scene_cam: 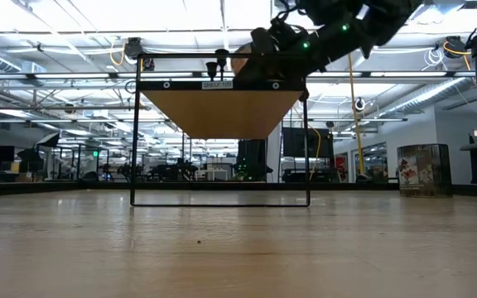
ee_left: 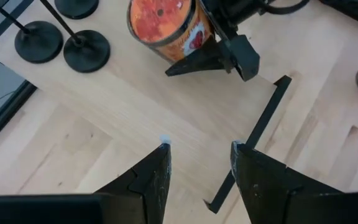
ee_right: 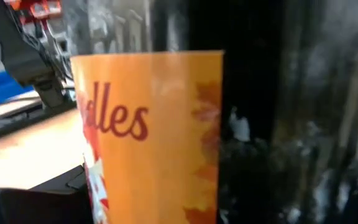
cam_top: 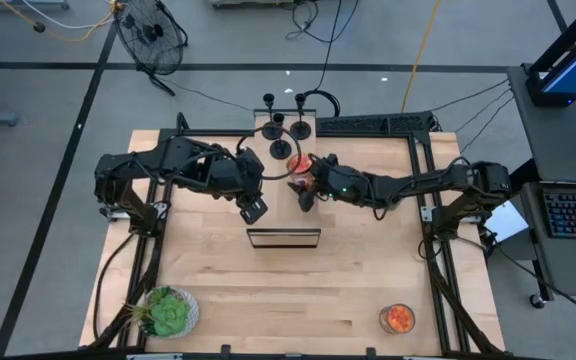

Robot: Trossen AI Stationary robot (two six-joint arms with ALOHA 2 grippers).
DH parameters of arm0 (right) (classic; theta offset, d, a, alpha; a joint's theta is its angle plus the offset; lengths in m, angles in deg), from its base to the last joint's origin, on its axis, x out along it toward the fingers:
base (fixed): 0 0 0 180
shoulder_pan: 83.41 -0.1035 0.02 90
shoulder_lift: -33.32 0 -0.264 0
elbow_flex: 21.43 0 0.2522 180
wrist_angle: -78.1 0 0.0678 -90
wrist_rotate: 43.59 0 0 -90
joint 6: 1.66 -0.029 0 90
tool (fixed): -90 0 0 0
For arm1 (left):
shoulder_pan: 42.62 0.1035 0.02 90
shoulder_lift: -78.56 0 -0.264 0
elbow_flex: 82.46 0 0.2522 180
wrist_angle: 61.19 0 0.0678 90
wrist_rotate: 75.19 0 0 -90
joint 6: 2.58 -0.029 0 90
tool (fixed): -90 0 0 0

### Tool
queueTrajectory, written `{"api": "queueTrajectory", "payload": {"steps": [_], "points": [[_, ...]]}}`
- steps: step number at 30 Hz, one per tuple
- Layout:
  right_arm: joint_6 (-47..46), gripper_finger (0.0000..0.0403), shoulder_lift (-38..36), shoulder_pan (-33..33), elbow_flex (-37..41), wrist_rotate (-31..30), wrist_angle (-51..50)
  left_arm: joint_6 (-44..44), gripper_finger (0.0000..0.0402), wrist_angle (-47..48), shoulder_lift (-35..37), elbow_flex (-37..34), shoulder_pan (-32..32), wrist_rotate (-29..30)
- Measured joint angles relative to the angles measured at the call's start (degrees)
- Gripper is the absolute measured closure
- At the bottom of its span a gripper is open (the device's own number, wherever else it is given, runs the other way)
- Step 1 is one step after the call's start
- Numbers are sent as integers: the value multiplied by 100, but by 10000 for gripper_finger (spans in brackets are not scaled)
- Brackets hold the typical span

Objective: Pick & Place candle stick holders
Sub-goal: Put the top orange scented candle on the shelf

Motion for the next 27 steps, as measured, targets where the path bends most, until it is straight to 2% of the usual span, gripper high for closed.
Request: {"api": "queueTrajectory", "payload": {"steps": [9, 14, 21, 27], "points": [[-153, 51, 0, 233, 524, 45, 956, -12, 229, 7, 0, 0, 4, 2], [-84, 63, 0, 284, 528, 334, 1053, 25, 229, -23, 0, 0, 4, 2], [-18, 40, 0, 291, 533, 472, 1304, 130, 229, -33, 0, 0, 21, 106], [175, 43, 0, 291, 533, 474, 1381, 153, 229, -94, -1, 0, 26, 107]]}}
